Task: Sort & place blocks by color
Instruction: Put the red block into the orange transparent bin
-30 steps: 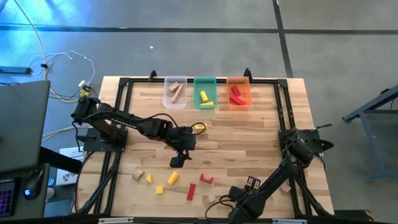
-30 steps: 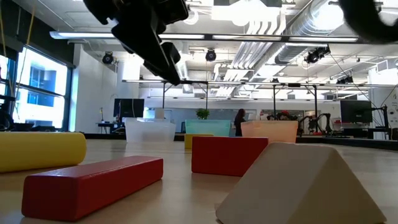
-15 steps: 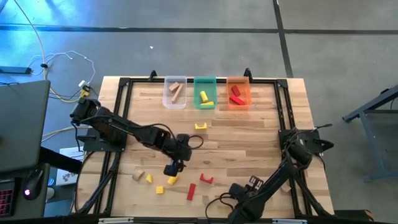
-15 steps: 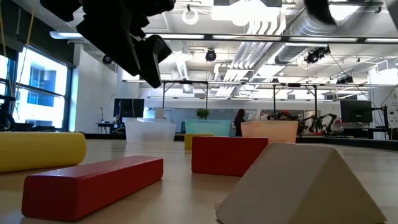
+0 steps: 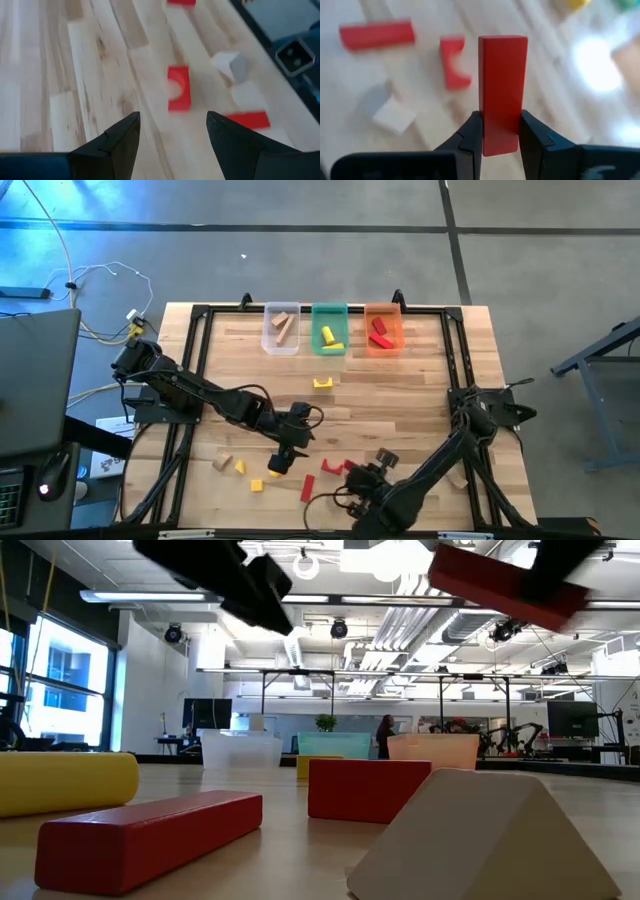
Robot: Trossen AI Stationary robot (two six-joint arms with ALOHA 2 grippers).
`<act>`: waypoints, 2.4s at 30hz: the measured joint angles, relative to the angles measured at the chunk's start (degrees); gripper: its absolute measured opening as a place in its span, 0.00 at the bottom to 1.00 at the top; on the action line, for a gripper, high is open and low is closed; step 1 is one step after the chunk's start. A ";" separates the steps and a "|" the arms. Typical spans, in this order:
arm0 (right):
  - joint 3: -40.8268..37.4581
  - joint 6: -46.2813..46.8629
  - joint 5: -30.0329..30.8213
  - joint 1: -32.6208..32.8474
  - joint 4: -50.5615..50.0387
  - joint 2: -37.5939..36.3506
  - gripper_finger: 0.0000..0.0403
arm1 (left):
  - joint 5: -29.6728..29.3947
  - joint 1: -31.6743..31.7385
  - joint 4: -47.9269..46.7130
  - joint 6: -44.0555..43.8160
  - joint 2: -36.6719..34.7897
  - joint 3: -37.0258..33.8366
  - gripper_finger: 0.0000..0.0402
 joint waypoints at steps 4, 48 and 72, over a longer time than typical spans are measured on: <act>2.66 -7.60 3.58 -2.49 -0.71 -0.09 0.17 | -0.87 -0.05 5.27 0.02 0.01 0.00 0.54; 8.41 -24.20 3.04 -11.02 -3.32 -0.28 0.28 | -6.76 2.35 13.73 4.50 0.03 0.00 0.19; 8.26 -23.87 4.44 -11.17 -3.99 -0.28 0.50 | -45.22 13.91 -15.33 2.55 -0.43 -0.02 0.19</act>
